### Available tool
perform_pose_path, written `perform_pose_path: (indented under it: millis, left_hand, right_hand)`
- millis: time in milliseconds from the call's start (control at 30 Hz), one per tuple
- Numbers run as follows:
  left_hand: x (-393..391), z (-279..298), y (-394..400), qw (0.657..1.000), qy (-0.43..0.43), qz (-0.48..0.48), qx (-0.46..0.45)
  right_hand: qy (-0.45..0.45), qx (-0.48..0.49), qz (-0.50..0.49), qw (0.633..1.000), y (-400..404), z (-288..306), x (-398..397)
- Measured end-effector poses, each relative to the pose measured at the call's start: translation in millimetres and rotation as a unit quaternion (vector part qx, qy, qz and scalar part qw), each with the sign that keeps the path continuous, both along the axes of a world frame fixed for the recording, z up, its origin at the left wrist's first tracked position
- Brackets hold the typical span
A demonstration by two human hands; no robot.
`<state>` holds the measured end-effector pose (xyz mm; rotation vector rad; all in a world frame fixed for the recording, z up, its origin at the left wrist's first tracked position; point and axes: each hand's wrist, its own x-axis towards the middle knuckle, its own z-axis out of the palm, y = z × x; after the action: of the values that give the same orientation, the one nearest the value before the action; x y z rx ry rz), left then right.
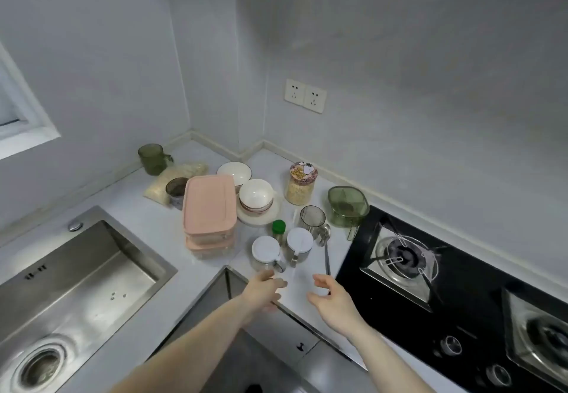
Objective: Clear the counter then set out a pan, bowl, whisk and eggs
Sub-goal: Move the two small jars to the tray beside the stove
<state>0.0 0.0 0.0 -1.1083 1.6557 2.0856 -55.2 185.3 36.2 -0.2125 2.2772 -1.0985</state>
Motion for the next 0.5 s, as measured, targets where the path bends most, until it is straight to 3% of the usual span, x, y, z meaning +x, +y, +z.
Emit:
perform_pose_path:
  millis: [300, 500]
  left_hand:
    - [-39.5, -12.2, 7.6, 0.979, -0.034, 0.121, 0.163]
    - [-48.3, -35.6, -5.9, 0.978, -0.047, 0.133, 0.151]
  right_hand:
    - [-0.078, 0.023, -0.036, 0.996, -14.0, -25.8, -35.9]
    - [-0.131, -0.003, -0.063, 0.989, -31.4, -35.9, -57.4]
